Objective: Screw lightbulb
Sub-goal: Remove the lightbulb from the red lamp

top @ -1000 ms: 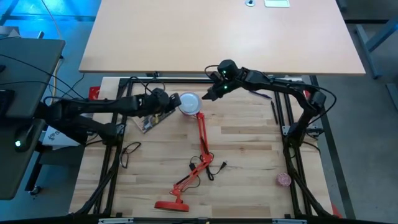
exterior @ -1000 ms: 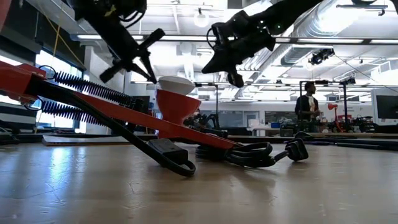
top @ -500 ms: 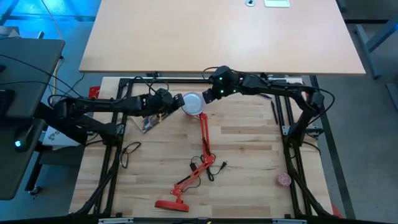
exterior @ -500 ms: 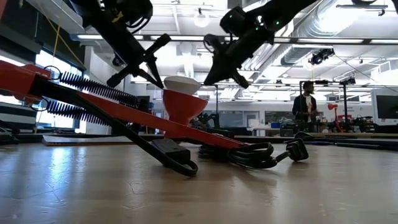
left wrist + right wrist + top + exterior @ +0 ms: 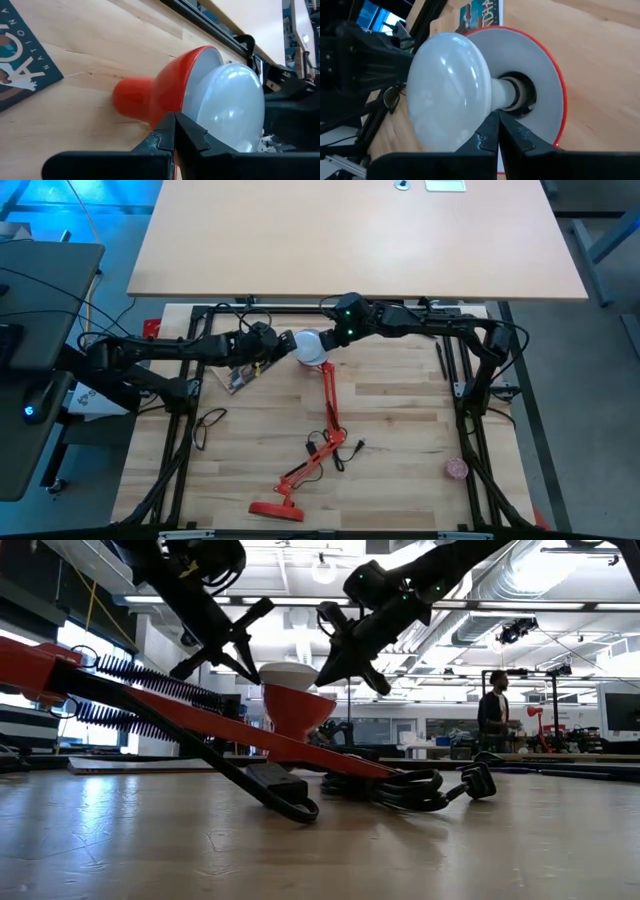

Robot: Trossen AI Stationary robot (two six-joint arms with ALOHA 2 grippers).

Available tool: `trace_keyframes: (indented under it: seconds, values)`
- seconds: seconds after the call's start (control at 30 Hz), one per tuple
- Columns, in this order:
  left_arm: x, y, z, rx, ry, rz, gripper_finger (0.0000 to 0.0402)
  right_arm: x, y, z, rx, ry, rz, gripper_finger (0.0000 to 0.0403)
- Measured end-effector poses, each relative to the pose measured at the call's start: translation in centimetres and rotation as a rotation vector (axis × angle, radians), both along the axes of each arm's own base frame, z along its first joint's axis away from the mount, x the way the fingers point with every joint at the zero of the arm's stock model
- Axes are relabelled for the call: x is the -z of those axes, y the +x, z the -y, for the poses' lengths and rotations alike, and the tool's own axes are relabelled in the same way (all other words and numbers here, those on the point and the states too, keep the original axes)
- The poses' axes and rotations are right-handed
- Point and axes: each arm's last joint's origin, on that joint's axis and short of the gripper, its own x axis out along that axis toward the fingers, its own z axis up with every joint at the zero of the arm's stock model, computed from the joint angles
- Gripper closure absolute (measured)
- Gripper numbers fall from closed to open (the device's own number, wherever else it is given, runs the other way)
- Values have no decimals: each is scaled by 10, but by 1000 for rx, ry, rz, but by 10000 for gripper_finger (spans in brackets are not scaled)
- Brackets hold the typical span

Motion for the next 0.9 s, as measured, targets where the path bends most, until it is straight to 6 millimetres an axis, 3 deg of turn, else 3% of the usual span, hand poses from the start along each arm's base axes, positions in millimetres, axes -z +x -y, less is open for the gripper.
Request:
trace_keyframes:
  seconds: [0.6,0.9]
  values:
    - [-15,1,-6,-44,72,129,402,-1,2,-5,8,100,24,403]
    - [-22,-1,-11,-43,115,140,402,-11,1,-8,-23,89,70,403]
